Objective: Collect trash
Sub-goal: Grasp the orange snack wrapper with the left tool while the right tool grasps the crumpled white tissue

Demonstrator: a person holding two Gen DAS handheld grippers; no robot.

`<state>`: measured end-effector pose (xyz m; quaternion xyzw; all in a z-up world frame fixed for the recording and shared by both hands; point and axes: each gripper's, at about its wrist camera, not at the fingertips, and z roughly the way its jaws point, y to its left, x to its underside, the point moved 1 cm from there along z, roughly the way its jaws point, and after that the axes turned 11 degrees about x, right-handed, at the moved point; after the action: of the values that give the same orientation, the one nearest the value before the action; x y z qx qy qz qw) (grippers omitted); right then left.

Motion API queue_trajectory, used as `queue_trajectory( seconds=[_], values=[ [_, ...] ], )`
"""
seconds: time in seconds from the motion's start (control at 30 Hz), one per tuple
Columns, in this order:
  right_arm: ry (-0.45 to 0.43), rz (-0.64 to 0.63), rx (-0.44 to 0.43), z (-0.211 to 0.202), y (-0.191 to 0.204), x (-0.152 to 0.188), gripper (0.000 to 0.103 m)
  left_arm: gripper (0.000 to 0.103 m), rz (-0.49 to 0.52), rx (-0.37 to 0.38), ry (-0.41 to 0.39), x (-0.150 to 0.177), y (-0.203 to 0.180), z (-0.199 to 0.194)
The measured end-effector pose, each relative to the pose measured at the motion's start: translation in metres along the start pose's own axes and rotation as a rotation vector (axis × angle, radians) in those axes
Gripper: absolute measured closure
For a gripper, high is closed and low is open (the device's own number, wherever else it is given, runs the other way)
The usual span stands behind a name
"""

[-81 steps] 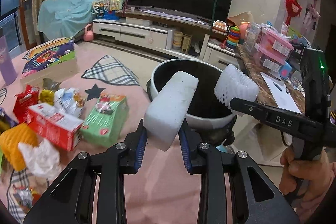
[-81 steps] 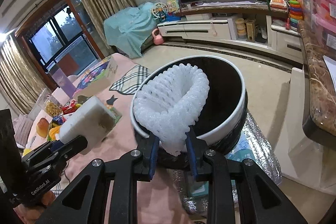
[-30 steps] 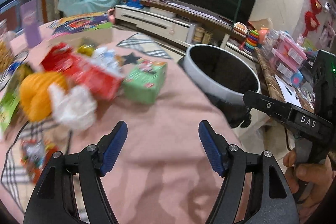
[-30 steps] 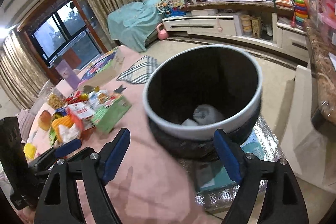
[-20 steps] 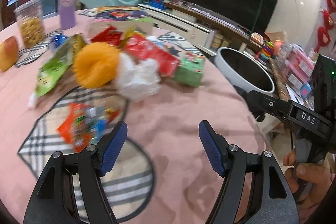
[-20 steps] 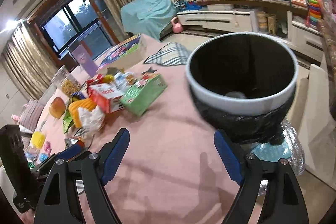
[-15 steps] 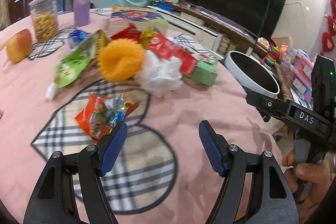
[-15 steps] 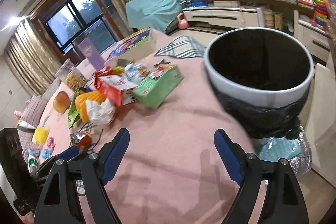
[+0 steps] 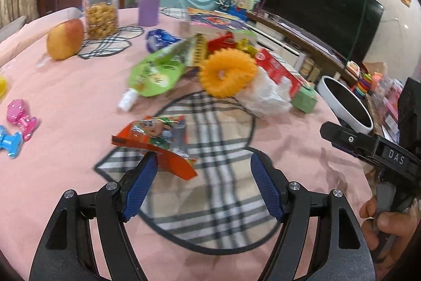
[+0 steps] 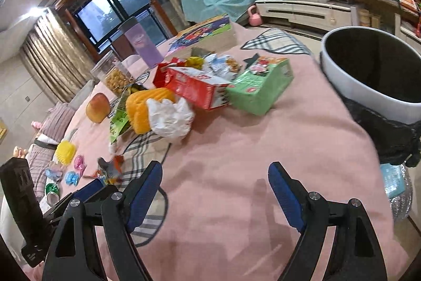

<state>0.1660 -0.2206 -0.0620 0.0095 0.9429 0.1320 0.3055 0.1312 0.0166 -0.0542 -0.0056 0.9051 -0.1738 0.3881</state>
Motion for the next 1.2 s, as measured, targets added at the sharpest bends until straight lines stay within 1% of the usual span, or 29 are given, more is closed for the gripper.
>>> queue_trajectory(
  seconds=[0.17, 0.27, 0.37, 0.5, 0.77, 0.83, 0.87, 0.9, 0.93, 0.97, 1.0, 1.03, 1.07, 1.13, 1.2],
  values=[
    [0.01, -0.021, -0.026, 0.007, 0.017, -0.001, 0.019, 0.027, -0.011, -0.02, -0.022, -0.002, 0.019, -0.013],
    [0.016, -0.039, -0.041, 0.012, 0.028, -0.002, 0.019, 0.027, -0.023, -0.055, -0.018, 0.003, 0.034, -0.016],
    [0.023, -0.055, -0.053, 0.018, 0.037, -0.004, 0.019, 0.027, -0.061, -0.076, 0.001, 0.007, 0.053, -0.014],
    [0.035, -0.057, -0.055, 0.029, 0.043, -0.006, 0.019, 0.027, -0.087, -0.08, 0.015, 0.008, 0.066, -0.009],
    [0.032, -0.05, -0.064, 0.053, 0.056, -0.017, 0.02, 0.027, -0.107, -0.032, 0.022, -0.002, 0.068, 0.004],
    [0.028, -0.049, -0.058, 0.059, 0.058, -0.02, 0.022, 0.028, -0.117, -0.013, 0.018, -0.005, 0.069, 0.006],
    [0.029, -0.047, -0.055, 0.063, 0.059, -0.021, 0.025, 0.031, -0.123, -0.001, 0.017, -0.007, 0.069, 0.008],
    [0.033, -0.043, -0.054, 0.067, 0.059, -0.023, 0.031, 0.032, -0.129, 0.008, 0.018, -0.009, 0.069, 0.009],
    [0.036, -0.042, -0.055, 0.069, 0.059, -0.024, 0.035, 0.033, -0.135, 0.016, 0.019, -0.011, 0.068, 0.011],
    [0.04, -0.04, -0.056, 0.072, 0.059, -0.024, 0.045, 0.038, -0.139, 0.027, 0.017, -0.012, 0.068, 0.013],
    [0.044, -0.04, -0.058, 0.074, 0.058, -0.024, 0.058, 0.043, -0.139, 0.032, 0.019, -0.013, 0.068, 0.015],
    [0.047, -0.039, -0.064, 0.074, 0.057, -0.023, 0.058, 0.054, -0.137, 0.033, 0.026, -0.014, 0.068, 0.018],
    [0.043, -0.041, -0.069, 0.073, 0.057, -0.023, 0.059, 0.068, -0.133, 0.027, 0.036, -0.014, 0.067, 0.02],
    [0.041, -0.052, -0.077, 0.07, 0.057, -0.021, 0.062, 0.085, -0.131, 0.041, 0.047, -0.014, 0.065, 0.023],
    [0.042, -0.057, -0.089, 0.064, 0.056, -0.018, 0.064, 0.088, -0.12, 0.042, 0.048, -0.012, 0.063, 0.022]
  ],
)
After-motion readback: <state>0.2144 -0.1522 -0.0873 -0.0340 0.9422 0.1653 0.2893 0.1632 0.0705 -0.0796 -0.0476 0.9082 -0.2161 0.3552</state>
